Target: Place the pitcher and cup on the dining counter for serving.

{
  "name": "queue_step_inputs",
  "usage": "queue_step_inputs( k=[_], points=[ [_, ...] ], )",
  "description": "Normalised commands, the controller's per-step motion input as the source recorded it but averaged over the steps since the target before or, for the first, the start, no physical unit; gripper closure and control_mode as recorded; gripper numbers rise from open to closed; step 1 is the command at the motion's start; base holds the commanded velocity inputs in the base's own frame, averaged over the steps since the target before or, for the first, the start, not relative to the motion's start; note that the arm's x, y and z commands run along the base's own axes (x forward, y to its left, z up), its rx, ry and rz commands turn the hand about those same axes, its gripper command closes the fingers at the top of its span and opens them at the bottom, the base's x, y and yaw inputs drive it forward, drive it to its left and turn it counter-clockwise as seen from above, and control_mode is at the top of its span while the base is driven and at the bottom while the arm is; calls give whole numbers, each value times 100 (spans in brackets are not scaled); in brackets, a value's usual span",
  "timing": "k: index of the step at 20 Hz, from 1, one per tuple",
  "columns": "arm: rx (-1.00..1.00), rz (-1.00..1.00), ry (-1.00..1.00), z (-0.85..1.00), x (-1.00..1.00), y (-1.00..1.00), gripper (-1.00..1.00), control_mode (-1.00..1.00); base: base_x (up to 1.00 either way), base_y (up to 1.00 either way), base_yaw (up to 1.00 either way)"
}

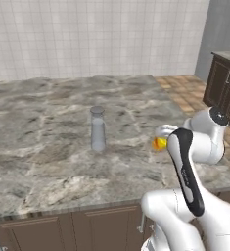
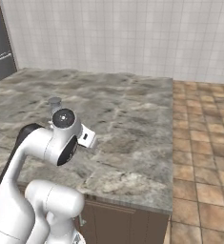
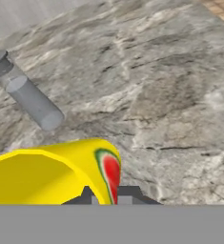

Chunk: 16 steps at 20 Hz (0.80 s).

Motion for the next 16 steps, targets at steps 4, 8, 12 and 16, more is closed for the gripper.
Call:
queue_step_inputs(
  k=[4, 8, 12, 16],
  points=[
    [15, -16, 28, -1, 86, 11, 100, -100, 0, 0, 0],
    [20, -18, 26, -5, 75, 8, 100, -100, 0, 0, 0],
    [13, -3, 12, -2, 12, 0, 100, -100, 0, 0, 0],
    [0, -2, 9, -24, 34, 19, 100, -100, 0, 0, 0]
  ],
)
